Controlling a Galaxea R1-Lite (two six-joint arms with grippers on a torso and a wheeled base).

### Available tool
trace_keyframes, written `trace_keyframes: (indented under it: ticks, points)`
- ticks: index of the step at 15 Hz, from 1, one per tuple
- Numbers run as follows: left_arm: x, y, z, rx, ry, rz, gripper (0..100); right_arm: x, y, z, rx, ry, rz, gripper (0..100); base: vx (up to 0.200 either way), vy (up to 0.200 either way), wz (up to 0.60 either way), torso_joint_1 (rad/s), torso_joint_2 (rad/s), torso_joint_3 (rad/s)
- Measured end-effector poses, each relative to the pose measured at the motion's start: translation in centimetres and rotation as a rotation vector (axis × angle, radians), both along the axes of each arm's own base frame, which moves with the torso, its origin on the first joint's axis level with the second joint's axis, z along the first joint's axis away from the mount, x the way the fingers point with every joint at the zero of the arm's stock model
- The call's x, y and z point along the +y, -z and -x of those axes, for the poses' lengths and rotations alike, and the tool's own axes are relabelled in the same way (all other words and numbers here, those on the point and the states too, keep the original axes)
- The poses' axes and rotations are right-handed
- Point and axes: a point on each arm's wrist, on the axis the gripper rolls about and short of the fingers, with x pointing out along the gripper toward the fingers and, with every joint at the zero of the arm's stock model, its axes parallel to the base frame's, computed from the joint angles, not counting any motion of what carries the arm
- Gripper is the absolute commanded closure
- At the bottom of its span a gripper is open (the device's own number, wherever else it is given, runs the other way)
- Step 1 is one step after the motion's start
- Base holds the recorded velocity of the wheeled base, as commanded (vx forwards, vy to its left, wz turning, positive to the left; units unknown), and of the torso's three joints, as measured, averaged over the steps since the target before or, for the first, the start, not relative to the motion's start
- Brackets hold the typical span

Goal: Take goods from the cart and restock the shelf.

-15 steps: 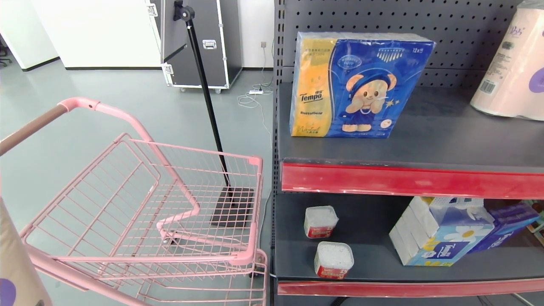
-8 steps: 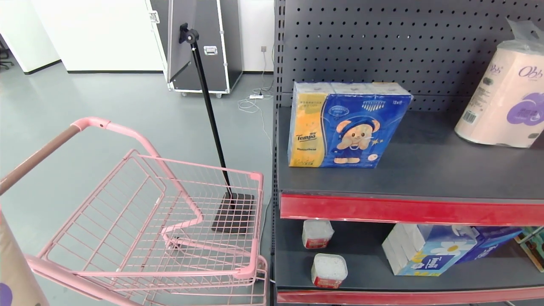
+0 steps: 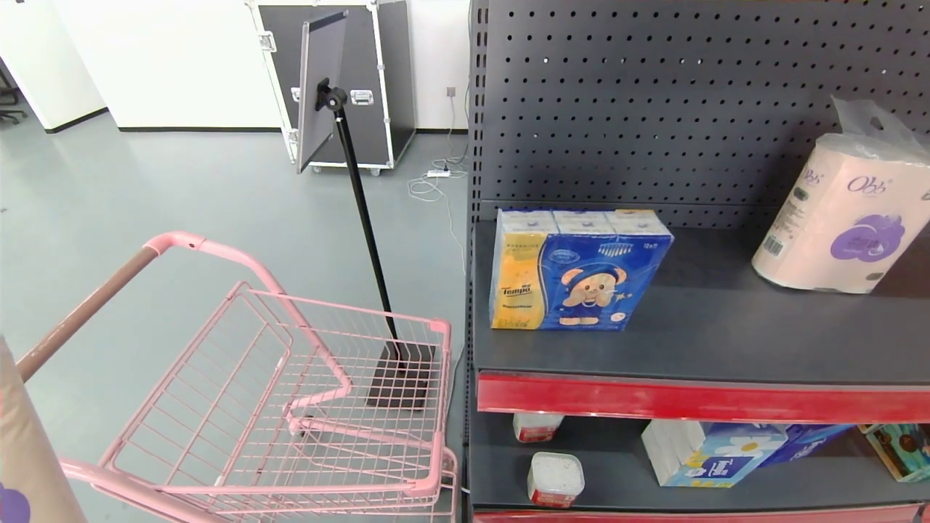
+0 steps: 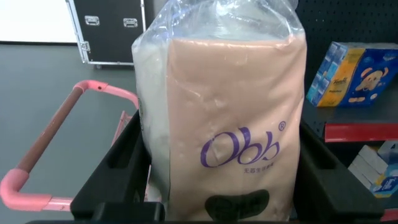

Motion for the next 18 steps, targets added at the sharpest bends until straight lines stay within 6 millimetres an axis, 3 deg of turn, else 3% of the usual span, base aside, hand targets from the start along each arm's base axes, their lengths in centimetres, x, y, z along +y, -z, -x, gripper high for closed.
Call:
trace_keyframes:
  ticks: [4, 18]
  points:
    - [-0.1, 0.4, -0.5, 0.032, -0.028, -0.005, 100, 0.0, 0.0, 0.0, 0.000, -0.001, 0.000, 0, 0.000, 0.000, 0.00, 0.150, -0.36, -0.209]
    - [-0.2, -0.1, -1.2, 0.054, -0.040, -0.024, 100, 0.0, 0.0, 0.0, 0.000, 0.000, 0.000, 0, 0.000, 0.000, 0.00, 0.003, 0.00, -0.003]
